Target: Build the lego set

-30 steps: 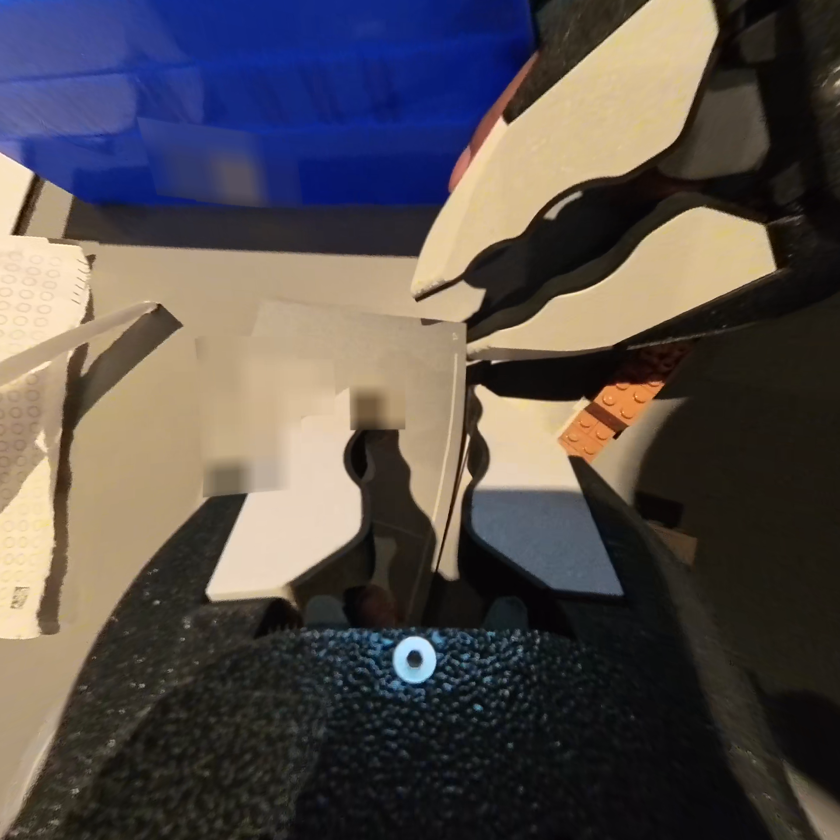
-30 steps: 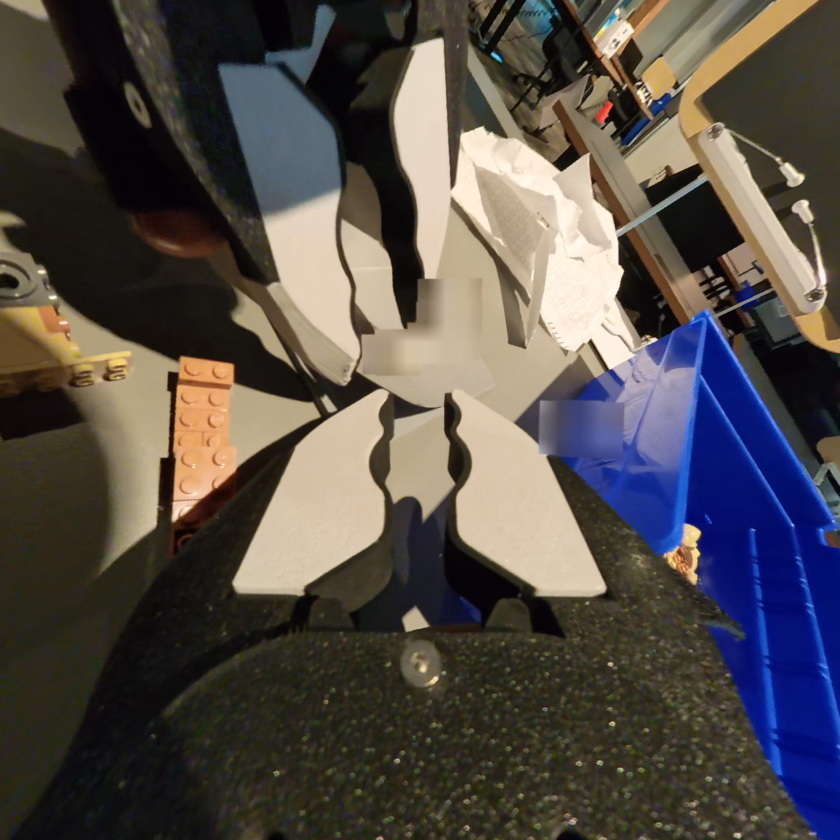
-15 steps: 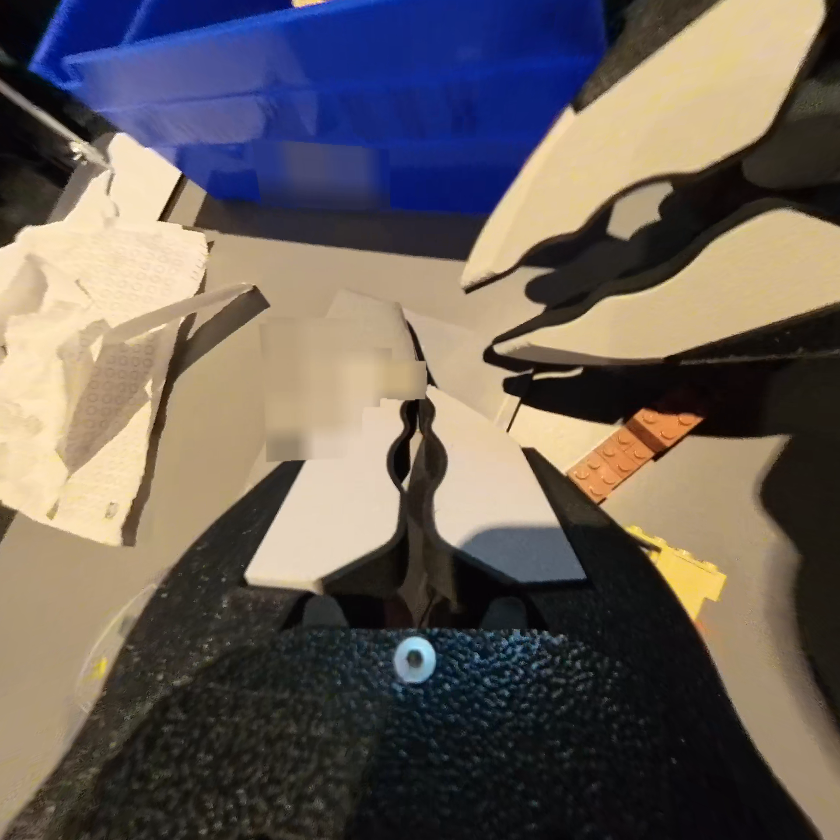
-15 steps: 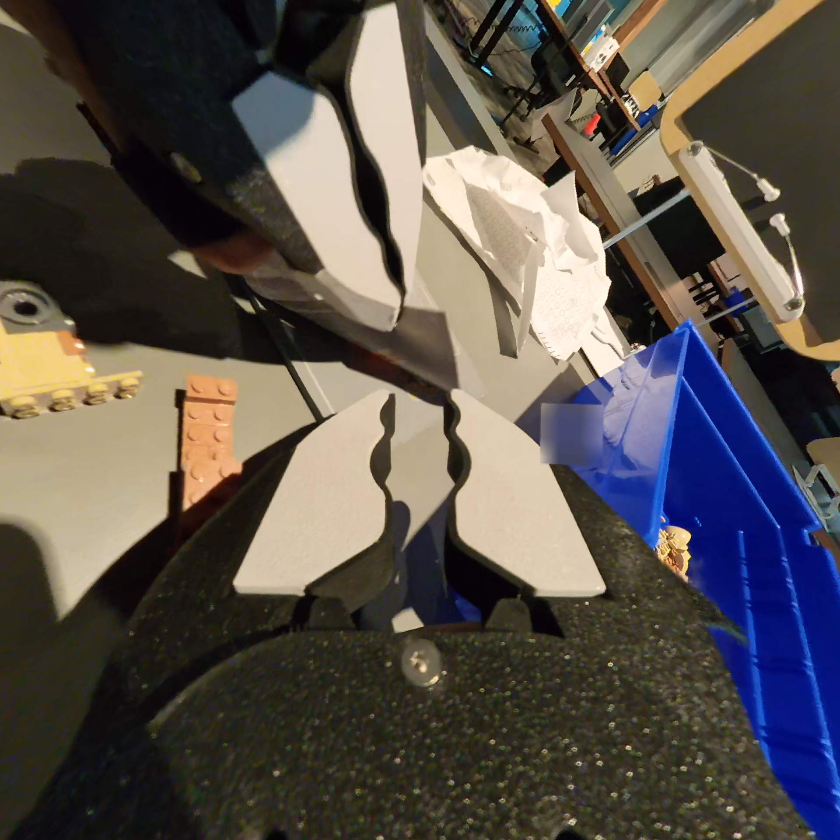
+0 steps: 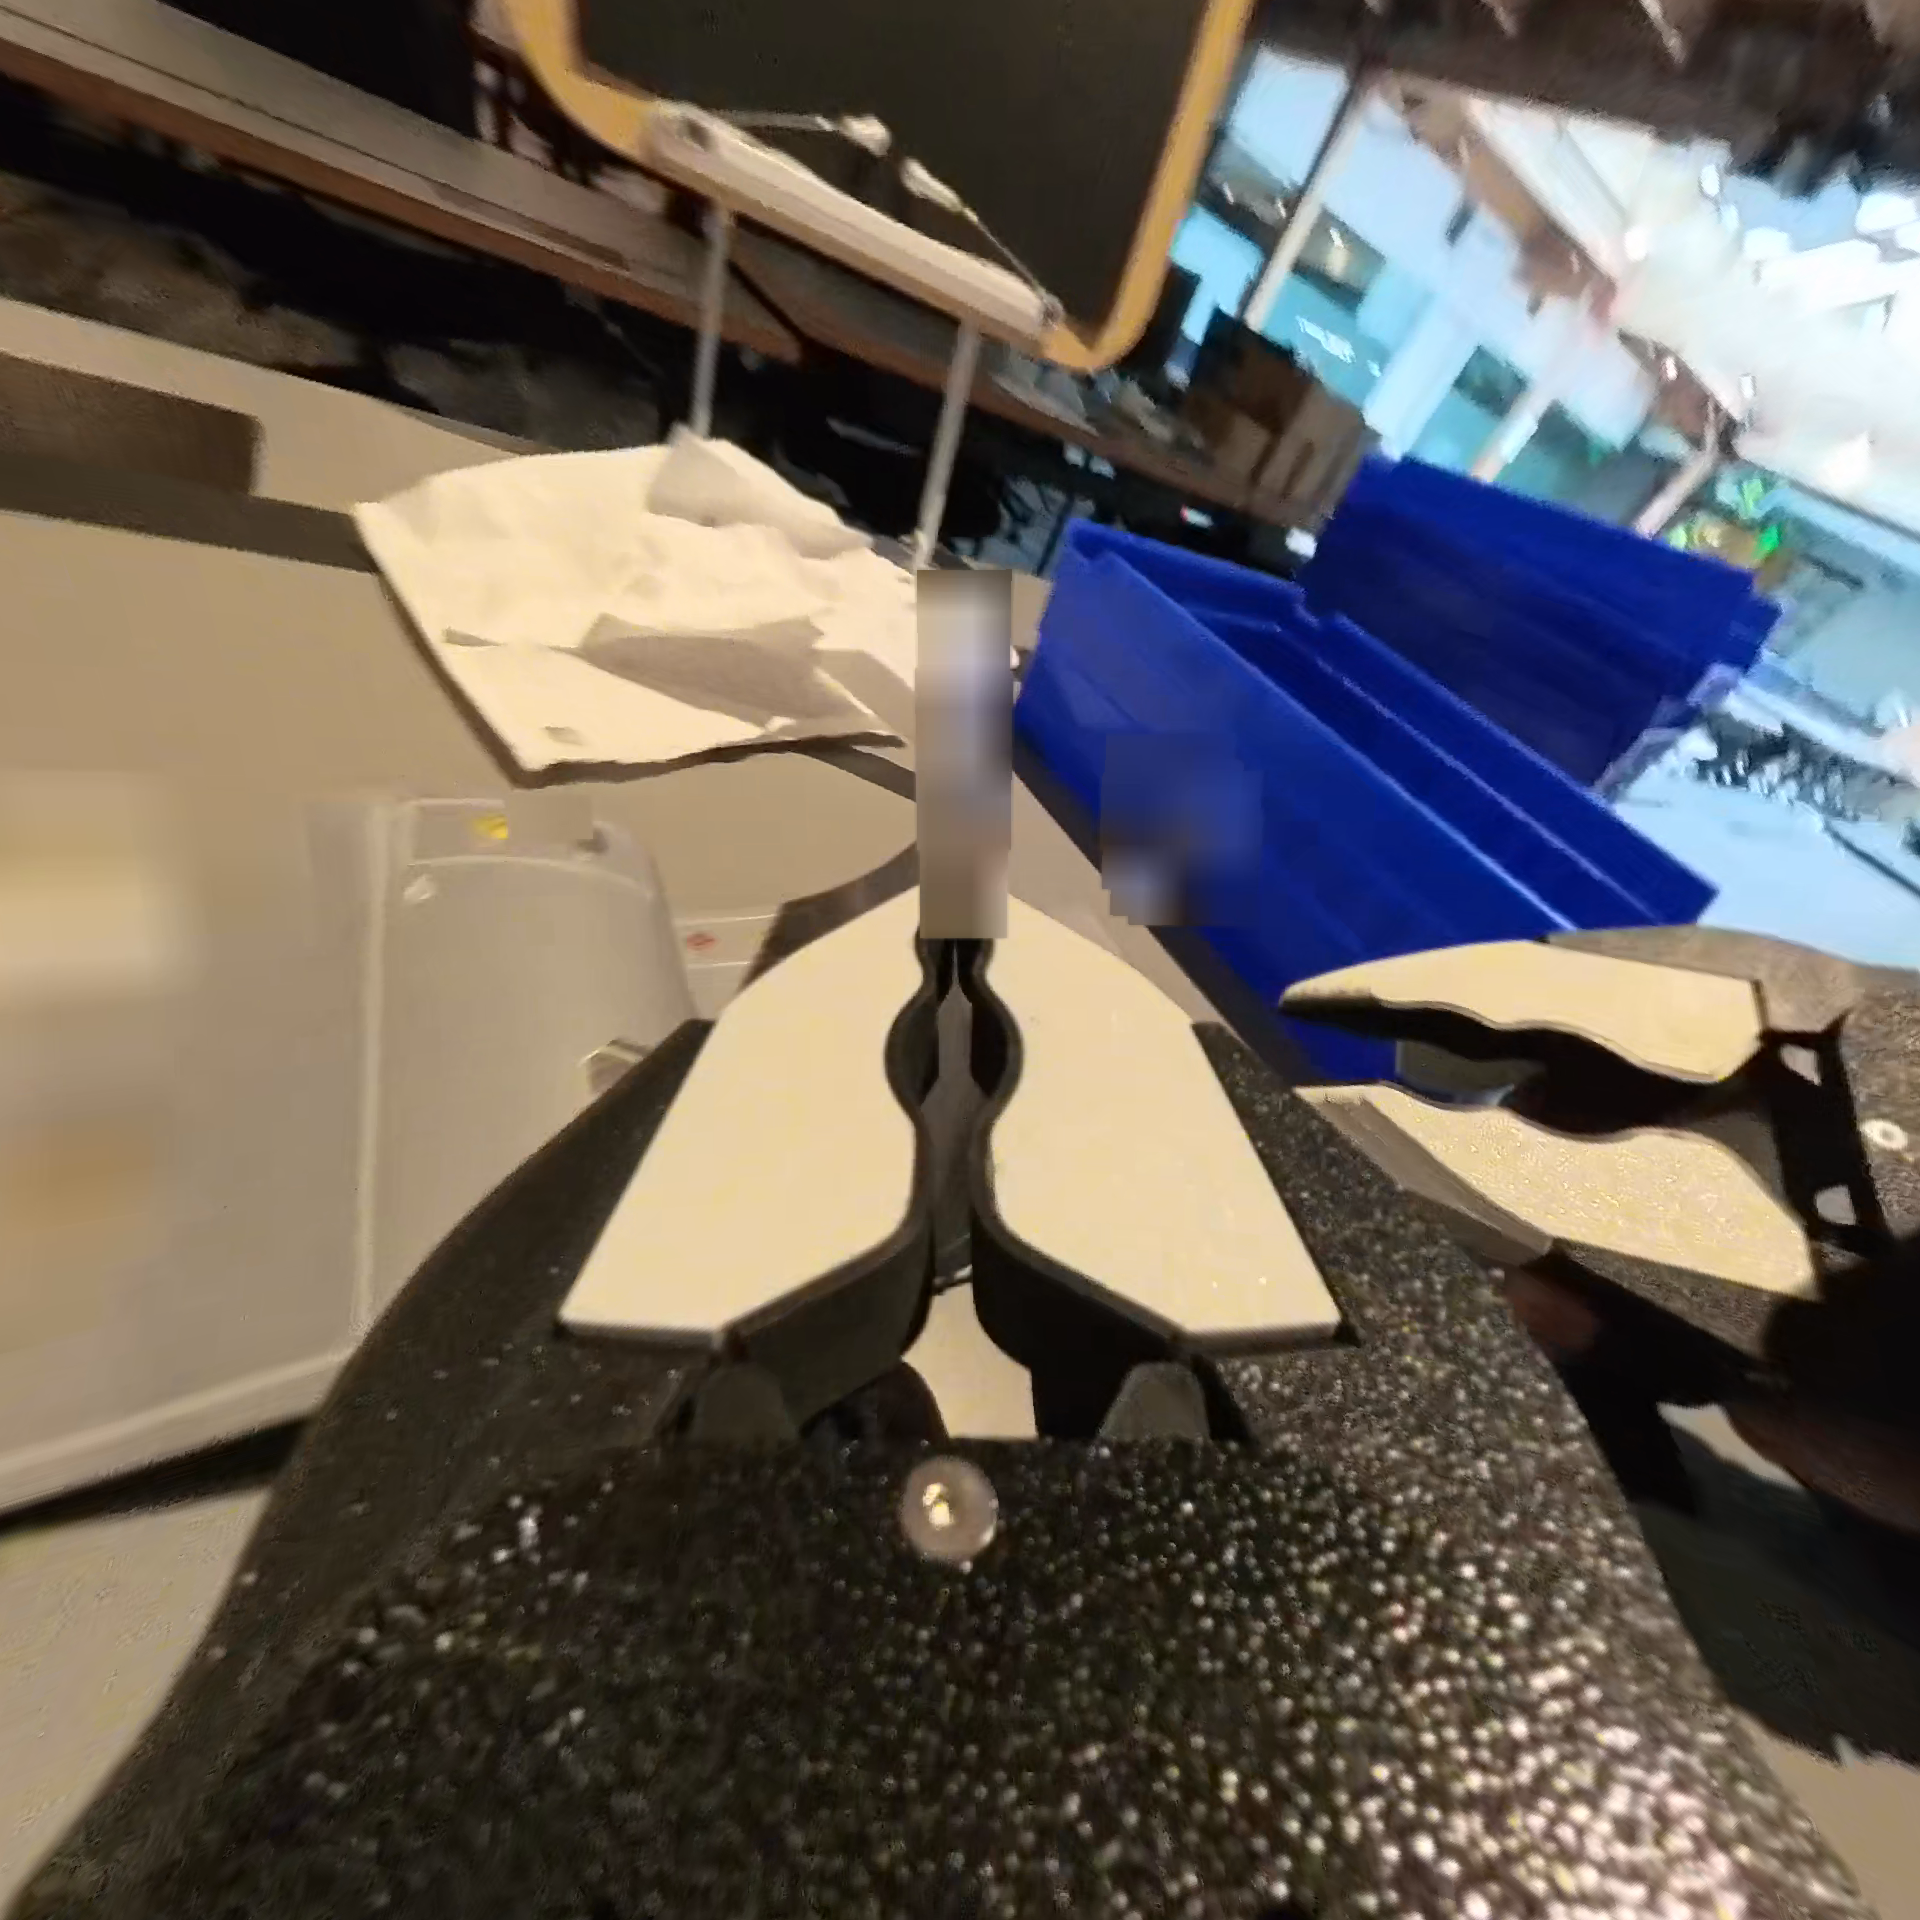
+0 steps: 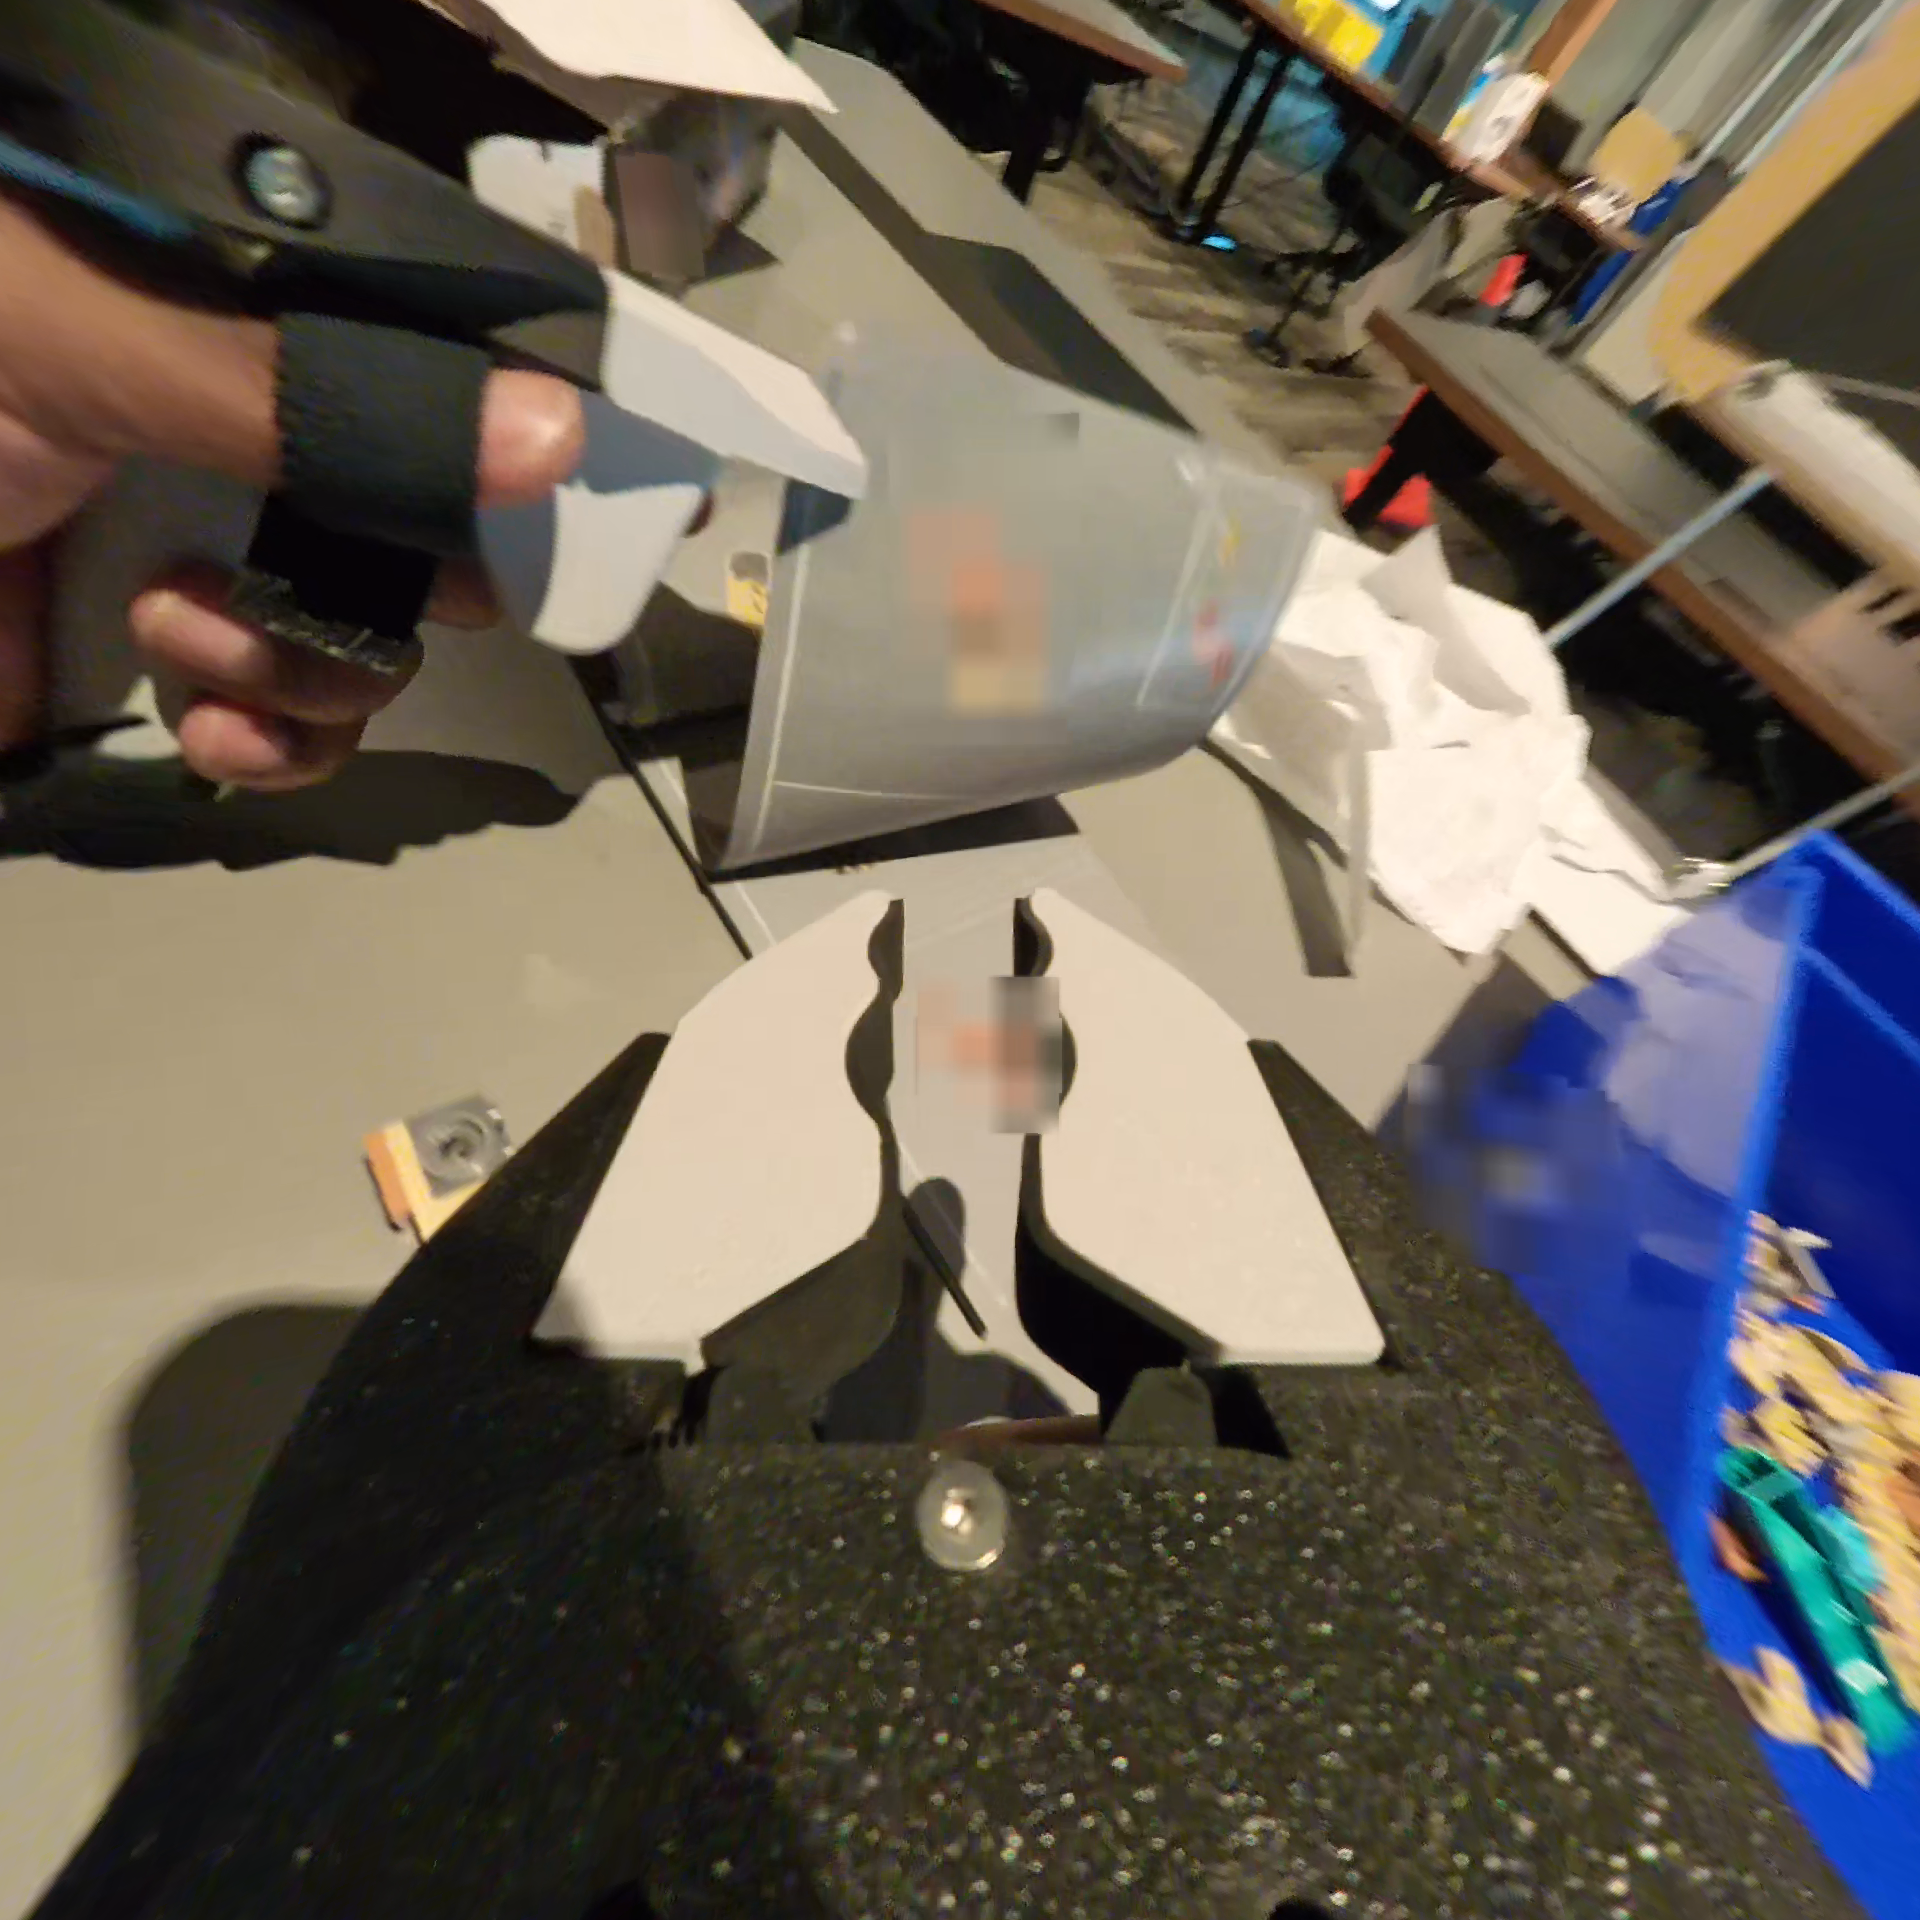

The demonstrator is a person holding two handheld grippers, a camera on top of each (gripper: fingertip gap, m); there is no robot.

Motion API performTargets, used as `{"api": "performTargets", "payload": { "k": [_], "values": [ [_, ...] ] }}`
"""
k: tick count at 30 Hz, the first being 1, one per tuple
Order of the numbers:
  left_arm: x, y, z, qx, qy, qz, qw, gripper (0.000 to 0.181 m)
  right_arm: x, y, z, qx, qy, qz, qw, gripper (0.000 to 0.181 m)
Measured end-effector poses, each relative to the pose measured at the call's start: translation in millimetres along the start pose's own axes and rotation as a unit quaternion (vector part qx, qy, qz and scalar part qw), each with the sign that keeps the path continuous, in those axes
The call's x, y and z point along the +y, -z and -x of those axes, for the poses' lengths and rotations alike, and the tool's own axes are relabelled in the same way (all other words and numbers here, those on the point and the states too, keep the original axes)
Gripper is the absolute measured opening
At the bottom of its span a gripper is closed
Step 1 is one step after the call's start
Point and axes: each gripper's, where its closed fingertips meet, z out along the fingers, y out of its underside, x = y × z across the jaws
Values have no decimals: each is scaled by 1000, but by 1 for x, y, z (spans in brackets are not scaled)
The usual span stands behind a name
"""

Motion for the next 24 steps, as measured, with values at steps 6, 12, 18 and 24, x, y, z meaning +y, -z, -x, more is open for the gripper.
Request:
{"api": "performTargets", "payload": {
  "k": [6,12,18,24],
  "values": [
    [-1,29,32,-69,49,-50,995,0,-10,-20,5,-35,2,14,999,19],
    [-2,40,50,-93,90,-70,989,0,-27,-47,4,-68,36,42,996,19],
    [-1,43,60,-105,112,-71,986,0,-39,-72,6,-124,16,60,990,21],
    [0,44,66,-104,137,-73,982,0,-40,-90,7,-169,7,86,982,23]
  ]
}}
